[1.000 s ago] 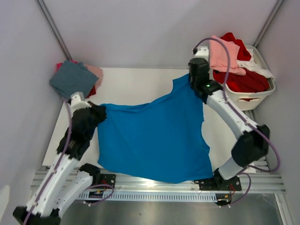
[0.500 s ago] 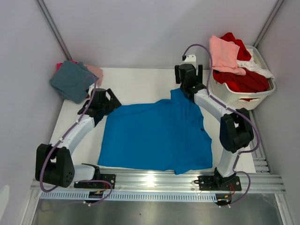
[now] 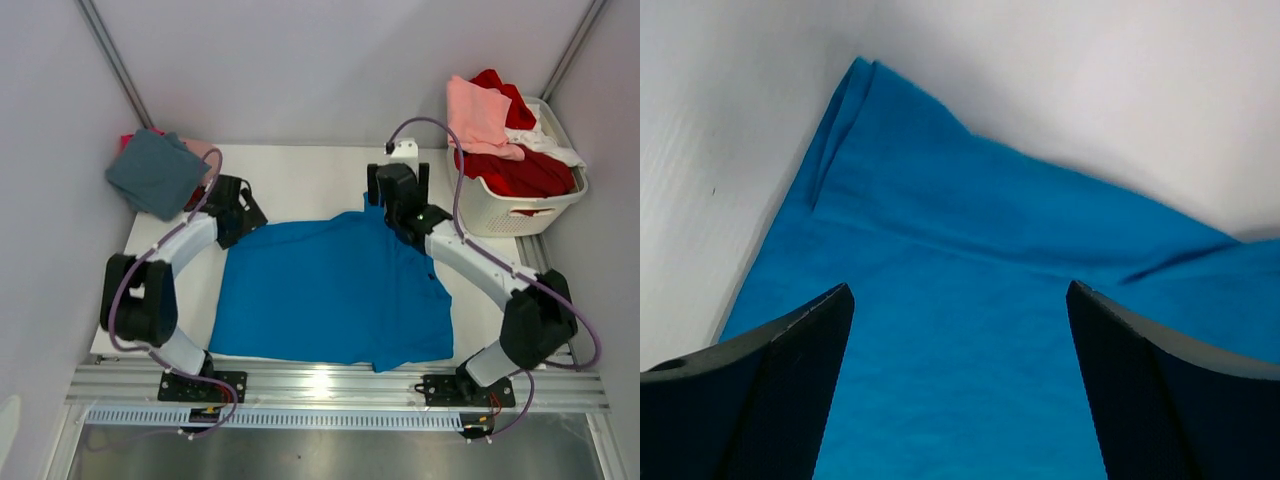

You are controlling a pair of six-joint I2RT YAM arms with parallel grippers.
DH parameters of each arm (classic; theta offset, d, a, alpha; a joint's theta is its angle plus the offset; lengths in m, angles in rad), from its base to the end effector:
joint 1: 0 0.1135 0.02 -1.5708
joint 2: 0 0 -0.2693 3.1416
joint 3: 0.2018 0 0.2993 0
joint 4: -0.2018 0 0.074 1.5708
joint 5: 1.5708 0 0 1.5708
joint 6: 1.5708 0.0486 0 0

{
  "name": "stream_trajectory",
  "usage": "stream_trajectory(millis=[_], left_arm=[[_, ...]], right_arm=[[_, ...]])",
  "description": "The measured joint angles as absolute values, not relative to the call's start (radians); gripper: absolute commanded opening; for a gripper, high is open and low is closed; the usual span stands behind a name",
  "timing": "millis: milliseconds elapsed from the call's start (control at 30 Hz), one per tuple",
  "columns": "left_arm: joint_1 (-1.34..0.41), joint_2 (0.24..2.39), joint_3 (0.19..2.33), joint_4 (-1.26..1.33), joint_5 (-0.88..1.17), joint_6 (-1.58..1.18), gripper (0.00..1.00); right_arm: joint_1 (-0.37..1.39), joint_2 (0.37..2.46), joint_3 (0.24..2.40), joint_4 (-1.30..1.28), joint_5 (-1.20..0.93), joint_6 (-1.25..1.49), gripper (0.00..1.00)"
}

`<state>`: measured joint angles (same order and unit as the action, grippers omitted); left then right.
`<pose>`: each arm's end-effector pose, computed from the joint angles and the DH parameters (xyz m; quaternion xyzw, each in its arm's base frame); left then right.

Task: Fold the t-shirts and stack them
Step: Flatten out the tshirt

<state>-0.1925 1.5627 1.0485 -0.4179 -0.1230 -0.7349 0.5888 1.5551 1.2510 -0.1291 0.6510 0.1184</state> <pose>0.3697 -0.0660 0.1927 -0.2724 0.9078 -0.0880 0.3064 0.3621 0.2064 0.3049 -0.0185 0.8165 -0.0760 0.5721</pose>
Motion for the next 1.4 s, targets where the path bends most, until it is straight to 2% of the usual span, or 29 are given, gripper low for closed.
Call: stream_trajectory(millis=[100, 200, 400, 667, 933, 967, 1000, 1167, 1200, 1333, 1400], left_arm=[[-0.191, 1.705, 1.205, -0.526, -0.135, -0.734, 0.88], [-0.191, 1.766, 1.274, -0.574, -0.146, -0.733, 0.87], [-0.190, 1.822, 1.328, -0.675, -0.178, -0.727, 0.86], [-0.158, 1.848, 1.344, -0.744, -0.199, -0.723, 0.82], [-0.123, 1.894, 1.360, -0.751, -0.153, -0.703, 0.67], [-0.121, 1.910, 1.370, -0.752, -0.149, -0.698, 0.53], [-0.120, 1.924, 1.380, -0.756, -0.144, -0.699, 0.49], [-0.119, 1.943, 1.394, -0.771, -0.115, -0.672, 0.42], [-0.119, 1.946, 1.402, -0.775, -0.110, -0.670, 0.38], [-0.117, 1.965, 1.444, -0.793, -0.099, -0.654, 0.40], [-0.116, 1.966, 1.452, -0.802, -0.101, -0.649, 0.49]], right_arm=[[0.662, 1.435, 1.156, -0.157, 0.659, 0.153, 0.84], [0.728, 1.329, 1.097, -0.182, 0.676, 0.186, 0.84], [0.783, 1.151, 1.004, -0.244, 0.719, 0.263, 0.83], [0.810, 1.098, 0.964, -0.324, 0.759, 0.330, 0.83], [0.849, 1.098, 0.963, -0.350, 0.787, 0.357, 0.82], [0.852, 1.098, 0.963, -0.353, 0.789, 0.360, 0.82], [0.857, 1.098, 0.963, -0.356, 0.794, 0.364, 0.82], [0.873, 1.098, 0.963, -0.378, 0.806, 0.376, 0.81], [0.875, 1.098, 0.963, -0.381, 0.807, 0.379, 0.81], [0.879, 1.098, 0.963, -0.389, 0.808, 0.390, 0.81], [0.882, 1.098, 0.965, -0.392, 0.807, 0.392, 0.81]])
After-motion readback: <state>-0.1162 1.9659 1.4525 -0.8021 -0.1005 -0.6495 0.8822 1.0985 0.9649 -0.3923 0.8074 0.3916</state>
